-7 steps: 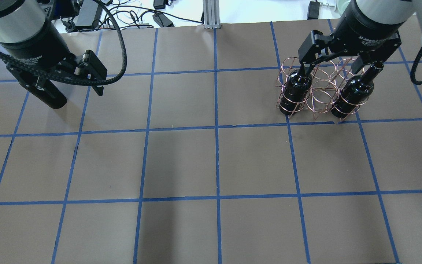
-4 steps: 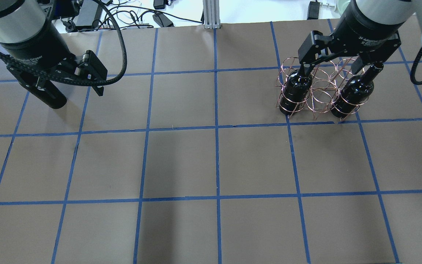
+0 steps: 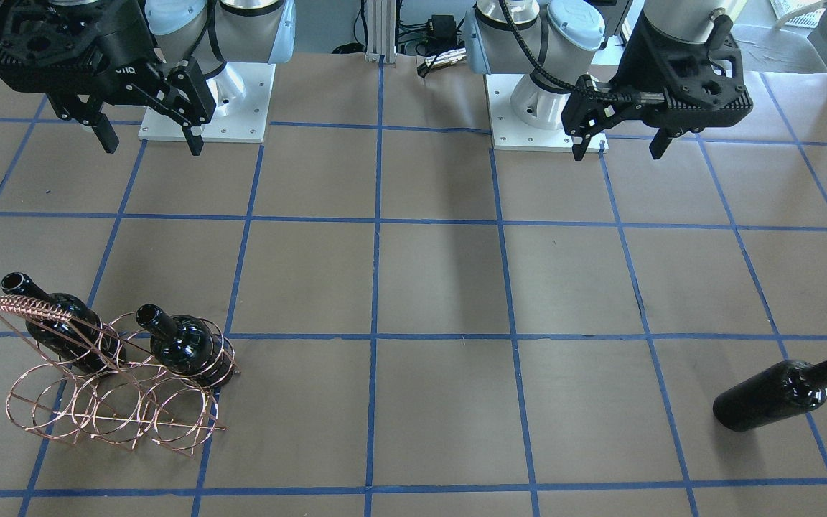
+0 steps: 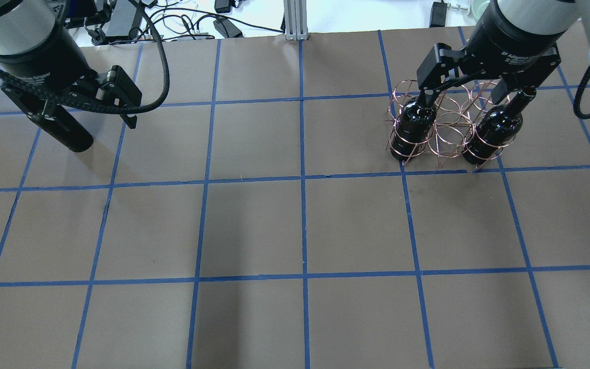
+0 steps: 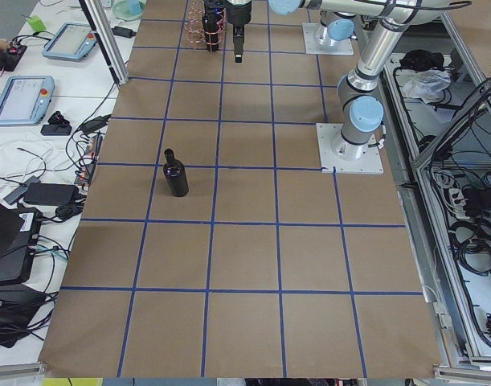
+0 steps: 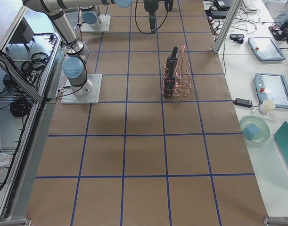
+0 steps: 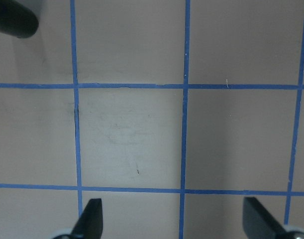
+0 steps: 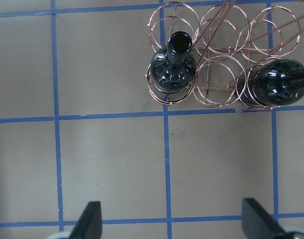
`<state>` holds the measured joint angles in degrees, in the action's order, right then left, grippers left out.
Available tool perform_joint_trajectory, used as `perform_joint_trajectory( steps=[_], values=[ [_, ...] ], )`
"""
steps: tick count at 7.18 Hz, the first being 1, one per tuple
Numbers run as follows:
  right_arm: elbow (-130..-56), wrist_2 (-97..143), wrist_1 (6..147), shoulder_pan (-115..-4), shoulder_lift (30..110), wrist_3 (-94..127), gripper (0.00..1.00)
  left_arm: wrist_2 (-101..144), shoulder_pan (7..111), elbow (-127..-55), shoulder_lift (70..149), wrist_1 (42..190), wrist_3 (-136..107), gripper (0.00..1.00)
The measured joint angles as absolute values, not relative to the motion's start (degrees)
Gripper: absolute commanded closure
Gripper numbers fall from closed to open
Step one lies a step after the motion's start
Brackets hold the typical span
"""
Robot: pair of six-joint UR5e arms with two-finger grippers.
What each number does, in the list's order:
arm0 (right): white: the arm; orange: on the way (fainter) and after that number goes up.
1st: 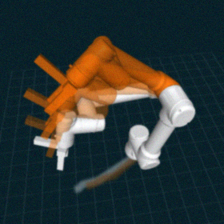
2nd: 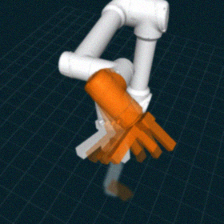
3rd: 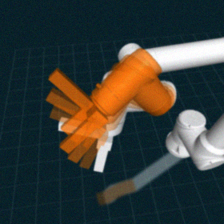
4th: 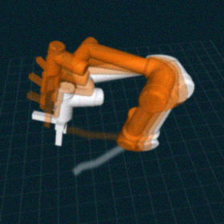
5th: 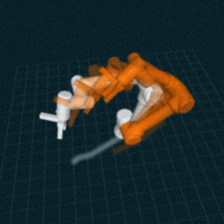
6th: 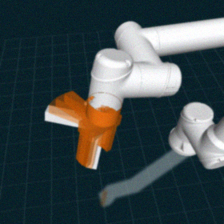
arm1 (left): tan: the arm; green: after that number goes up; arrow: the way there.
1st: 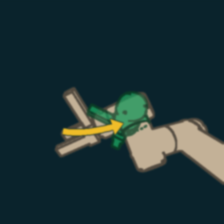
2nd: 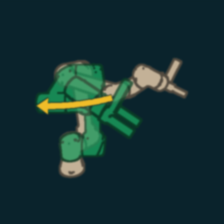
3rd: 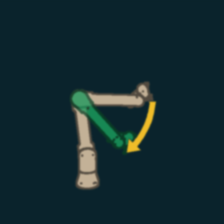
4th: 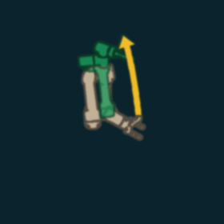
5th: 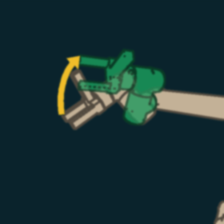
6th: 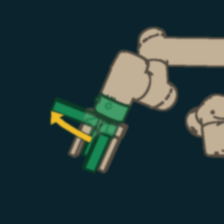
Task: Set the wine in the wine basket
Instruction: 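Move the left gripper toward the dark wine bottle at the far edge, then lower the left gripper over the bottle neck and close on it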
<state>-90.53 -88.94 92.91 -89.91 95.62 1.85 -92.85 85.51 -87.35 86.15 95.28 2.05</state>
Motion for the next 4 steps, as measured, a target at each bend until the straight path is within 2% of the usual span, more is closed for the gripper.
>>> perform_joint_trajectory(
  steps=[4],
  values=[
    [-90.53,-88.95,92.90,-89.91,95.63,1.84,0.00,-90.70,68.07,-84.71,91.55,91.69,17.22,0.00]
  ],
)
